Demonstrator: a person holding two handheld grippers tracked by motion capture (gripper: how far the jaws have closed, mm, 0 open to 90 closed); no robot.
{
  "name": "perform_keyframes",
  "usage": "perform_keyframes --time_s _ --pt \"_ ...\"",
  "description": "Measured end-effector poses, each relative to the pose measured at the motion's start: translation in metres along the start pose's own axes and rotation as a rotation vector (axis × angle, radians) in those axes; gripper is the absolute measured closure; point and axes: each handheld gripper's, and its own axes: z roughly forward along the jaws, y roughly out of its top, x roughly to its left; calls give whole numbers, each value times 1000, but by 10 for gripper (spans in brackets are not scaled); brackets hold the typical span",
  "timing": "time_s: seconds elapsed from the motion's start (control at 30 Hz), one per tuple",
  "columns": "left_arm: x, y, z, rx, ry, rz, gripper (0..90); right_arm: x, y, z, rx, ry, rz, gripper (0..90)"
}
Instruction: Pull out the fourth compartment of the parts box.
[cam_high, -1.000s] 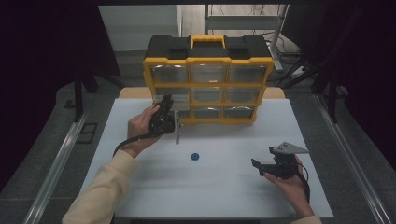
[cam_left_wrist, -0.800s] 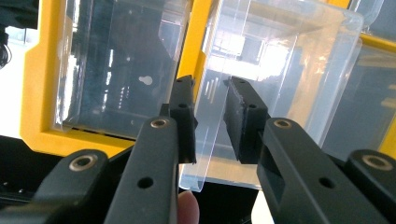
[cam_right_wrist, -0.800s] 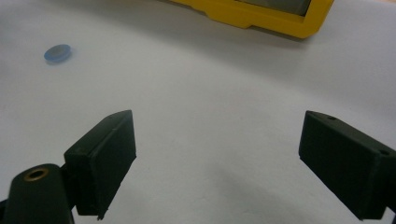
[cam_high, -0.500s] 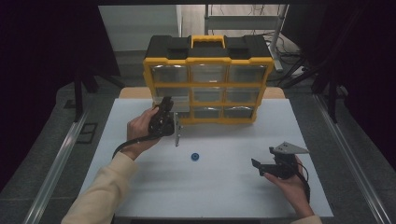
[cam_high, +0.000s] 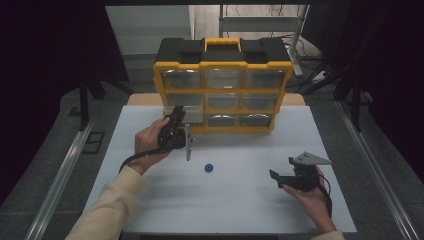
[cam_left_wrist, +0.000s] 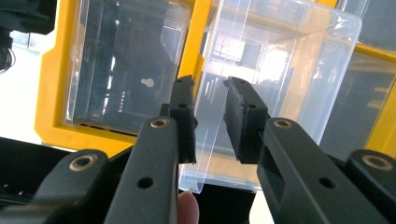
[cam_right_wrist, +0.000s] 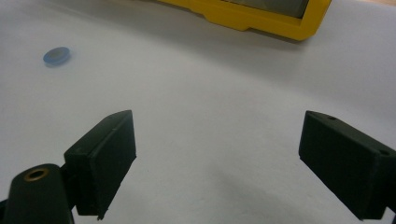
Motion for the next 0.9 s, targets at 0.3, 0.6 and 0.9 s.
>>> perform_keyframes --time_s 0.3,0.6,0.9 --pt "0 1 -6 3 -7 -3 742 0 0 0 2 -1 0 115" --pt "0 1 -9 0 -10 -7 741 0 0 0 -2 -3 2 115" --pt "0 0 -12 0 -15 -7 740 0 0 0 1 -3 1 115"
